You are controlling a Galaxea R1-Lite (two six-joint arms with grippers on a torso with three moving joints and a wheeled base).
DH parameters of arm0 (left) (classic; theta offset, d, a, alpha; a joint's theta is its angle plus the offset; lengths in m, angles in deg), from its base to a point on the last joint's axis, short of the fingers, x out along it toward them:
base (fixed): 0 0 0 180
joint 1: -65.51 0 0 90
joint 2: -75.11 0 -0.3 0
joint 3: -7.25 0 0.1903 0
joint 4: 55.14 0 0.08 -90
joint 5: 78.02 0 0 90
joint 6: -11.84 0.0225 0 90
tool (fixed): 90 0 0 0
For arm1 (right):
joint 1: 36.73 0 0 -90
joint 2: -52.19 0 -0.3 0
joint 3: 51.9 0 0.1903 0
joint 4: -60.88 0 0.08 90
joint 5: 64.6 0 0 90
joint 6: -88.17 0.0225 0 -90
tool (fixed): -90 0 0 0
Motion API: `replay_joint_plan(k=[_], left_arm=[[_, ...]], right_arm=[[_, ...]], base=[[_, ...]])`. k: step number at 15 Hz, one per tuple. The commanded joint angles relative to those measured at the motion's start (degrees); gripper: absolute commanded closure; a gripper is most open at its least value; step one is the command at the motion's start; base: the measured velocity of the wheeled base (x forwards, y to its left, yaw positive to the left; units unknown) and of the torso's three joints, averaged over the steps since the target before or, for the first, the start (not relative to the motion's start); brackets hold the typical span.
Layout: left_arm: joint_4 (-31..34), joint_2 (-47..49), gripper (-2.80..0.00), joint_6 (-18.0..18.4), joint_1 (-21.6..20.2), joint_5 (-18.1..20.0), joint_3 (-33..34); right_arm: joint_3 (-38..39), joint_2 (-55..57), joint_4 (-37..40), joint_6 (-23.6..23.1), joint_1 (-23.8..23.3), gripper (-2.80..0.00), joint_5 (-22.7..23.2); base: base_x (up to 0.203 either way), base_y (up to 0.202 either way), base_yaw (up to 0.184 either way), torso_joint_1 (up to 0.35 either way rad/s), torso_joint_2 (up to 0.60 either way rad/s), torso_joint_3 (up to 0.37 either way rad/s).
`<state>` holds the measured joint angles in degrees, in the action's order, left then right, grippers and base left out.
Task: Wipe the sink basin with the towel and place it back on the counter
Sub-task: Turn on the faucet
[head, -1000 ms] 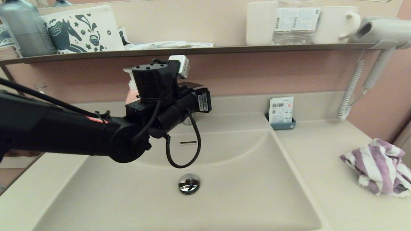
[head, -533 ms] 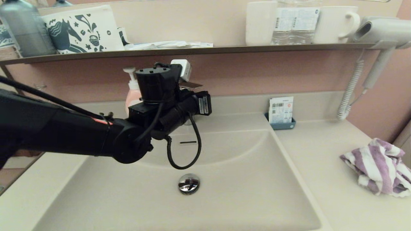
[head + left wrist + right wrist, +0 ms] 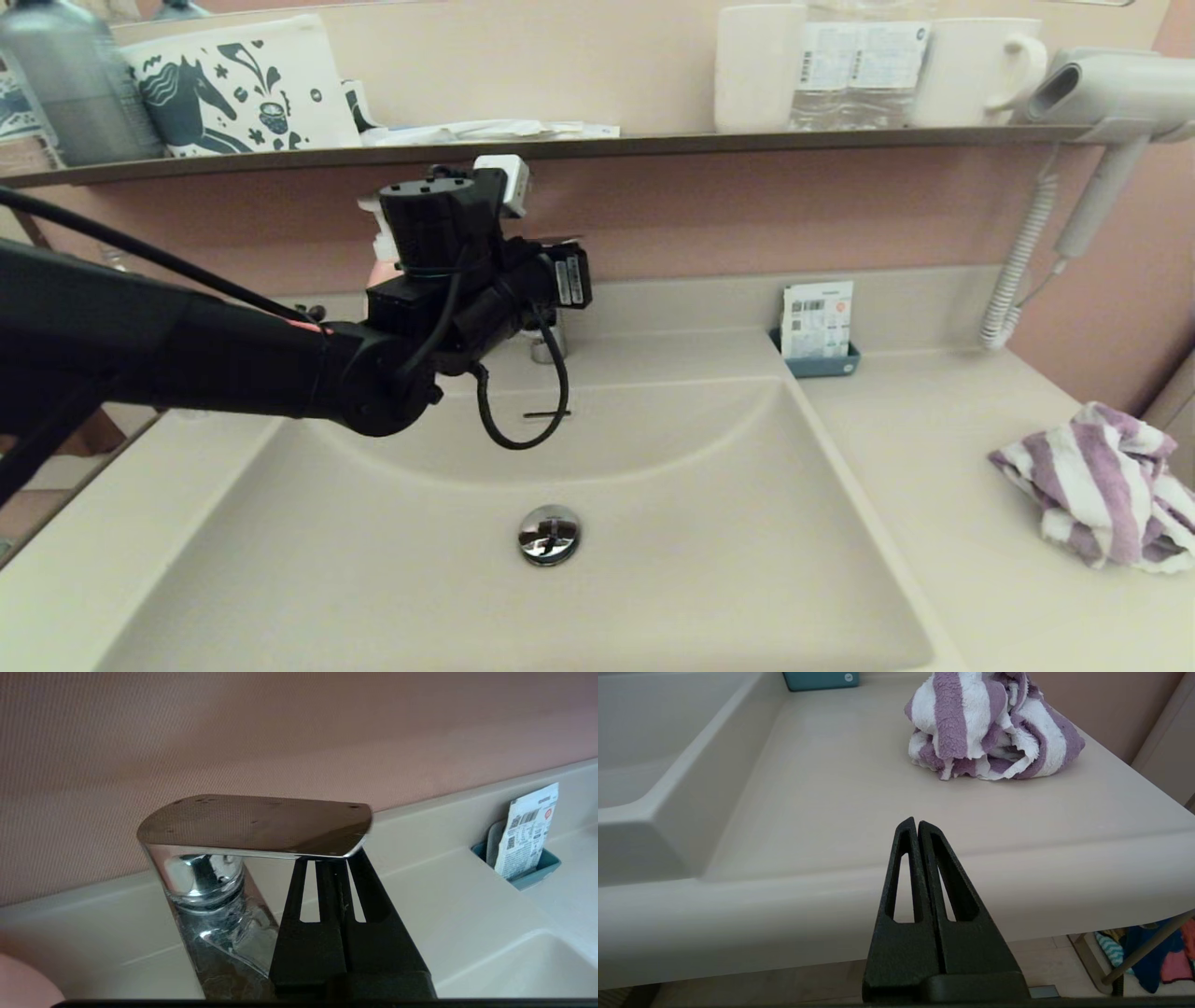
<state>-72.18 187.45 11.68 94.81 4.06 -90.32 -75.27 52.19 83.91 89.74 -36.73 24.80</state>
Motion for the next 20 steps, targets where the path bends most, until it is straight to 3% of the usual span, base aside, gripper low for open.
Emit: replay_joint_plan(k=[1,8,15,20], left_arm=[[-0.31,-0.49,0.00,0.15,-0.22,-0.09,-0.24],[-0.27,-2.11,0.00,1.13,-0.21,-0.84,-0.39],[-0.39,-7.97,0.00,0.95,1.09,-1.14,9.76],[-0.45,-10.40,0.00,0.86,-2.67,-1.23,10.04]], right_arm=[[0.00,0.00,-0.02,0.01,0.00,0.00,-0.01],[0.00,0.00,-0.02,0.01,0.00,0.00,-0.01],[0.00,0.00,-0.02,0.01,0.00,0.00,-0.01],[0.00,0.00,-0.02,0.01,0.00,0.00,-0.01]], base=[[0.000,0.000,0.000,0.000,0.00,0.000],[0.000,0.000,0.000,0.000,0.00,0.000],[0.000,0.000,0.000,0.000,0.00,0.000],[0.000,0.000,0.000,0.000,0.00,0.000]])
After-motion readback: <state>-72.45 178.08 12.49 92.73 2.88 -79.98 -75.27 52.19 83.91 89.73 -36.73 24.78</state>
